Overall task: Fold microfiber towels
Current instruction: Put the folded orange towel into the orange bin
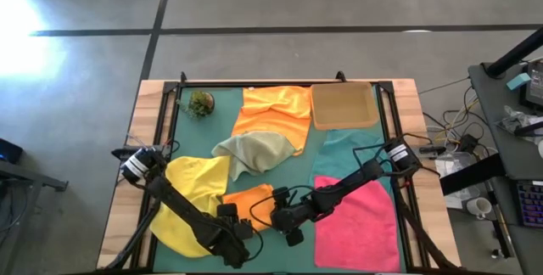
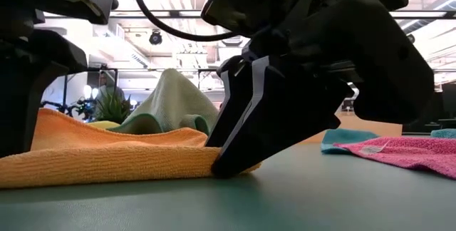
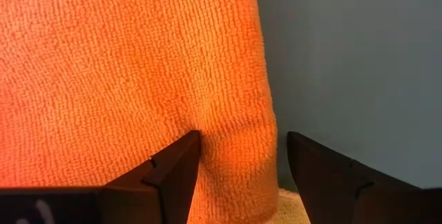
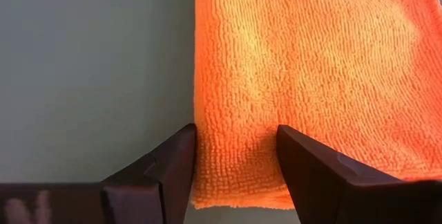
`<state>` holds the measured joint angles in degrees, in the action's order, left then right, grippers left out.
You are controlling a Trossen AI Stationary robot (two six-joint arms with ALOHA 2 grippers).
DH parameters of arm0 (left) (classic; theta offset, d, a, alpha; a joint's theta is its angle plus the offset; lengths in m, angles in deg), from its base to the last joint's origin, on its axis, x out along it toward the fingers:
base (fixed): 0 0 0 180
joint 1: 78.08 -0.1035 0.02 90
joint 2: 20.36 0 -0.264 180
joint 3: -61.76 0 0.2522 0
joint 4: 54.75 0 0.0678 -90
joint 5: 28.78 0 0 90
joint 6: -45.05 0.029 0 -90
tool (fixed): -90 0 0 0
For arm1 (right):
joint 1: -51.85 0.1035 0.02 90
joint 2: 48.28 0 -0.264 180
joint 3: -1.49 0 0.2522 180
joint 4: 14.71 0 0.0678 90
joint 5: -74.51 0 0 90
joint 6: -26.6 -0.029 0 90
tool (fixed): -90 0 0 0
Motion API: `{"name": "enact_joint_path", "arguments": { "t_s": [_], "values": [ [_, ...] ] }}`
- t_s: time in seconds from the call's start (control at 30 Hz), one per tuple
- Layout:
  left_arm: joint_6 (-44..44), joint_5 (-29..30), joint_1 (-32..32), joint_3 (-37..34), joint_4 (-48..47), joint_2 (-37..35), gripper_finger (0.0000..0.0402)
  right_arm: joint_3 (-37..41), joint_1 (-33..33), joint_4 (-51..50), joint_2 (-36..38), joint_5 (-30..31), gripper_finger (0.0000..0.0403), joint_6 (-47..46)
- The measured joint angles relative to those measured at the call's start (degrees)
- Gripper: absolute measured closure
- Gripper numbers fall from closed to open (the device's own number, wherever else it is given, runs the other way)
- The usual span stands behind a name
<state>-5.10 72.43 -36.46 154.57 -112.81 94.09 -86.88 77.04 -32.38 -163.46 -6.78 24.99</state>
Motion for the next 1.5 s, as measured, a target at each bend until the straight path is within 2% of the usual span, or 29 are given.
{"name": "enact_joint_path", "arguments": {
  "t_s": [0.17, 0.27, 0.4, 0.6, 0.67, 0.8, 1.17, 1.37, 1.5],
  "values": [
    [-0.2, 0.7, -0.5, 0.1, -0.1, 1.1, 0.0201, 0.0, -0.1, 0.0, 0.0, -0.1, 0.0231, -0.5],
    [-0.3, 0.8, -0.7, 0.1, -0.2, 1.7, 0.0221, 0.0, -0.2, -0.1, 0.0, -0.4, 0.0255, -1.6],
    [1.0, 1.3, -1.0, 0.0, -0.6, 1.8, 0.0273, 0.0, -0.3, -0.1, -0.1, -0.6, 0.0288, -1.6],
    [4.4, 2.5, -1.2, -0.1, -1.4, 1.7, 0.0375, 0.0, -0.3, -0.2, -0.1, -0.2, 0.0343, -2.6],
    [4.5, 2.7, -1.2, -0.2, -1.4, 1.6, 0.0393, 0.0, -0.3, -0.2, -0.1, -0.1, 0.0362, -2.9],
    [4.6, 2.6, -1.2, -0.1, -1.6, 1.0, 0.0391, 0.0, -0.3, -0.4, 0.0, -0.1, 0.0389, -3.8],
    [9.9, 2.0, -4.2, 3.5, -4.5, -3.7, 0.0391, 0.1, 0.5, -8.7, 6.3, 0.5, 0.0393, -13.2],
    [17.0, 2.2, -8.4, 6.9, -4.4, -4.8, 0.0391, 0.1, 1.6, -13.5, 11.4, 1.1, 0.0394, -17.0],
    [22.6, 2.6, -11.6, 7.6, -4.7, -6.0, 0.0391, 0.1, 1.9, -17.3, 15.6, 4.6, 0.0394, -18.1]
  ]
}}
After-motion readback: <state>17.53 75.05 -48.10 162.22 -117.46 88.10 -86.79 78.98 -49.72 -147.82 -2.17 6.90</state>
